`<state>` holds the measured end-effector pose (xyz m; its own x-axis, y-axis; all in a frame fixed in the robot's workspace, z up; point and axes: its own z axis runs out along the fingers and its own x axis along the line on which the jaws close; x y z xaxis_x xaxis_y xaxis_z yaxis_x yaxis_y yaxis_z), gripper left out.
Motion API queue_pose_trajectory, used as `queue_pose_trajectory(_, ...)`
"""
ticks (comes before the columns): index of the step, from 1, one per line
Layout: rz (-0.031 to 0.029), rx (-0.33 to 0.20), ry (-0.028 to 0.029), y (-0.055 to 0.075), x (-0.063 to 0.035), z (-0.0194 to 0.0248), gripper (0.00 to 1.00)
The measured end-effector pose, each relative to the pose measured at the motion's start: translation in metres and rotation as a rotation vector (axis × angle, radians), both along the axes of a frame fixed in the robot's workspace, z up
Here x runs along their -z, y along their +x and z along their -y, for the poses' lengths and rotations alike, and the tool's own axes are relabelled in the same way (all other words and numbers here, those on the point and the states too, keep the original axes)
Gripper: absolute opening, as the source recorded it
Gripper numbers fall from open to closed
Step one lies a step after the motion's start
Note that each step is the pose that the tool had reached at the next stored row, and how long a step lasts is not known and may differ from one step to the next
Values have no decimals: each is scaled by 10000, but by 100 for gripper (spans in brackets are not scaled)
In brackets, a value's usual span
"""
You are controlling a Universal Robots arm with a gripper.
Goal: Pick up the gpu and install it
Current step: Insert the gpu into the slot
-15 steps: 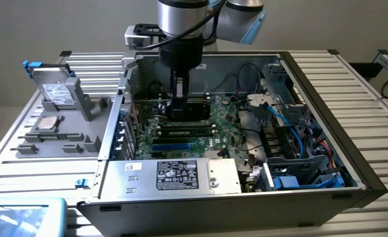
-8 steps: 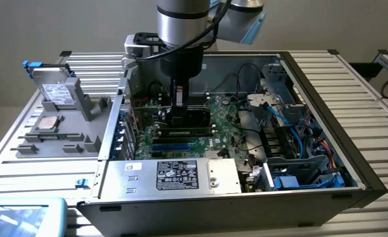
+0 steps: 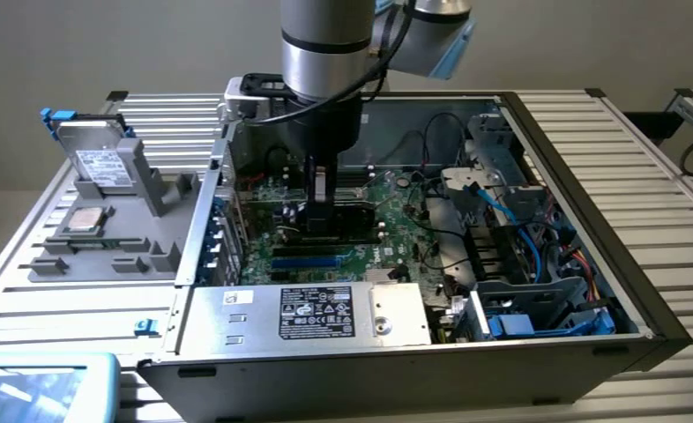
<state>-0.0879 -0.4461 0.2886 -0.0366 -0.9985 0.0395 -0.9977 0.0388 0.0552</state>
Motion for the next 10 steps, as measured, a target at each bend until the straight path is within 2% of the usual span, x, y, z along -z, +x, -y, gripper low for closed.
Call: queue_pose_trajectory(10, -6, 1, 2, -4, 117, 36, 29)
